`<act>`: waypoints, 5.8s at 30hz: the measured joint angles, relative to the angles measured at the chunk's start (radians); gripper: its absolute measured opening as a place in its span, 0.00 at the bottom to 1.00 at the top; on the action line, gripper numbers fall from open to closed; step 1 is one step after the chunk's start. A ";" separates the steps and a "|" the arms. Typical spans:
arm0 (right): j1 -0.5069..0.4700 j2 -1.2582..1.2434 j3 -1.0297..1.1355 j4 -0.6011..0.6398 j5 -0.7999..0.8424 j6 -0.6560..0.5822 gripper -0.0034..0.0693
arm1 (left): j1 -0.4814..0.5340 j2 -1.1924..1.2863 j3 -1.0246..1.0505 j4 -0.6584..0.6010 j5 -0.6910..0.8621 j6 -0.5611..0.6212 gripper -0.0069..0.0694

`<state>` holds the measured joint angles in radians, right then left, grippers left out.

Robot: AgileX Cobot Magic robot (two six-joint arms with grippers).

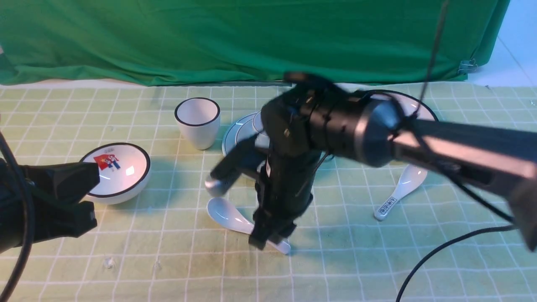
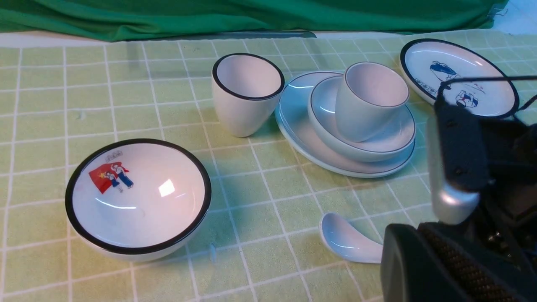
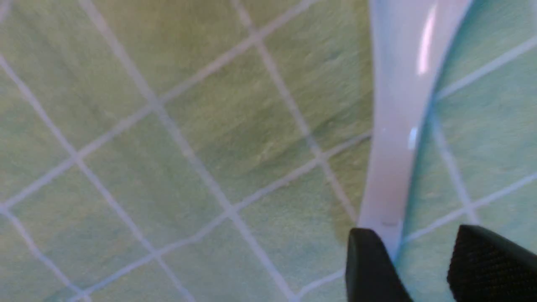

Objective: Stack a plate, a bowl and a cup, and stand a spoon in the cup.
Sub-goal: Use the right arm to grab a blue soup spoon, then use the right arm to put the blue soup spoon into the blue teacup in the middle

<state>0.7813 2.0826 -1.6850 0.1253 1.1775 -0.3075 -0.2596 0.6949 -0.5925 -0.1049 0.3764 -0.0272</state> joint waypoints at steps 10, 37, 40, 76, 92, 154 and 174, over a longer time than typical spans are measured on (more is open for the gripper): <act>0.016 -0.023 0.146 0.151 -0.251 0.027 0.13 | 0.000 0.000 0.000 0.000 -0.001 0.000 0.11; -0.176 -0.039 0.255 0.052 -0.335 0.127 0.29 | 0.000 0.000 0.000 0.004 -0.003 0.000 0.11; -0.133 -0.067 0.256 0.122 -0.393 0.069 0.30 | 0.000 0.000 0.000 0.004 -0.017 0.000 0.11; -0.014 0.098 -0.001 0.105 -0.107 -0.008 0.30 | 0.000 0.000 0.000 0.005 -0.009 0.004 0.11; -0.212 -0.183 0.406 0.095 -0.358 0.231 0.59 | 0.000 0.000 0.000 0.005 -0.009 0.004 0.11; -0.171 0.015 0.413 0.125 -1.925 0.226 0.28 | 0.000 0.000 0.000 0.005 -0.028 0.011 0.11; -0.171 0.059 0.392 0.122 -1.844 0.120 0.44 | 0.000 0.000 0.000 0.016 -0.032 0.011 0.11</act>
<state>0.6107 2.1414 -1.2930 0.2476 -0.6664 -0.1877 -0.2596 0.6949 -0.5925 -0.0890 0.3444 -0.0158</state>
